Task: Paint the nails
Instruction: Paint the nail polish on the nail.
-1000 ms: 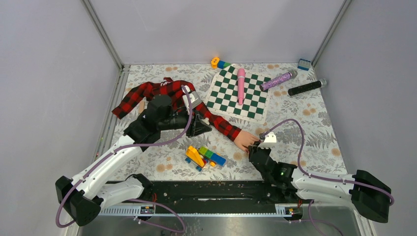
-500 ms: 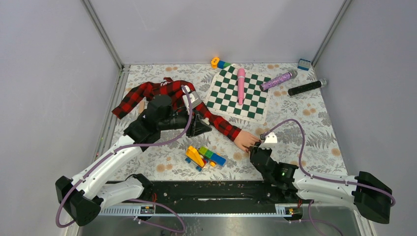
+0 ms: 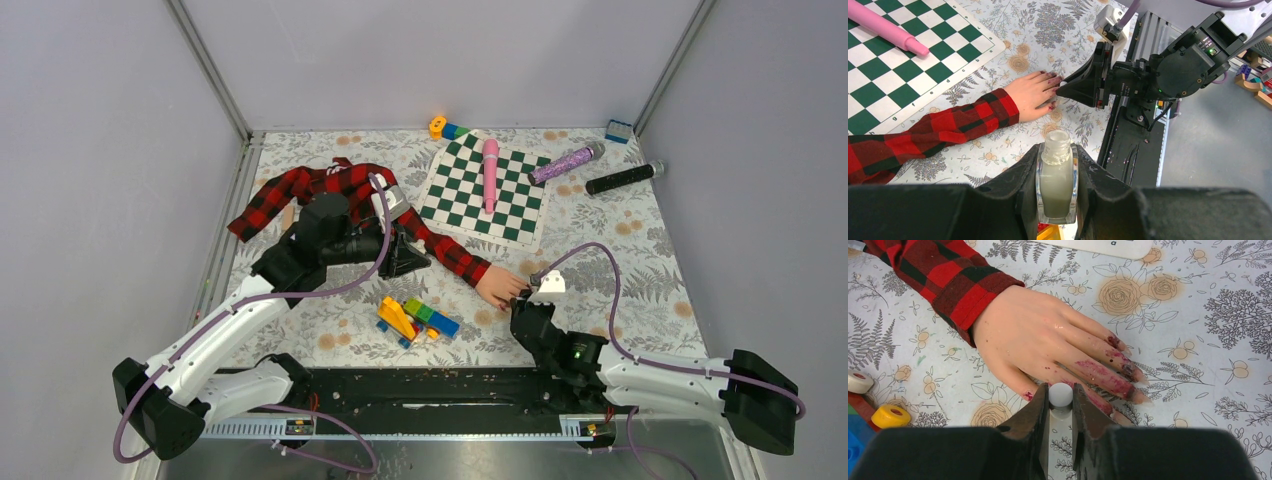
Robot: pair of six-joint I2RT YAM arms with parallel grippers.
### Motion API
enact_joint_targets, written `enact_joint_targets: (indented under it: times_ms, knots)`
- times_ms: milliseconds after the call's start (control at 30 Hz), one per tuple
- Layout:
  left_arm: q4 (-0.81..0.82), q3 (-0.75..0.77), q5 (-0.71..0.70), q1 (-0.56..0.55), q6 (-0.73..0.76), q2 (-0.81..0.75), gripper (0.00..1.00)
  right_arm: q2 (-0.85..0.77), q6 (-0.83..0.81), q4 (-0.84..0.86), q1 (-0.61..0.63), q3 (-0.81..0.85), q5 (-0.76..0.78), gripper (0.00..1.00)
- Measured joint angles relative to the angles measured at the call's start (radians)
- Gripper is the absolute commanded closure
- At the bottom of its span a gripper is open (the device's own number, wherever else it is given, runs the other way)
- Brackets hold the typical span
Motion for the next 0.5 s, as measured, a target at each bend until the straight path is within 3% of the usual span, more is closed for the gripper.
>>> enact_joint_targets:
  times_ms: [500]
  knots:
    - [0.000, 0.000, 0.000, 0.000, 0.000, 0.000, 1.00, -0.025, 0.000, -0.055, 0.017, 0.006, 0.045, 1.00]
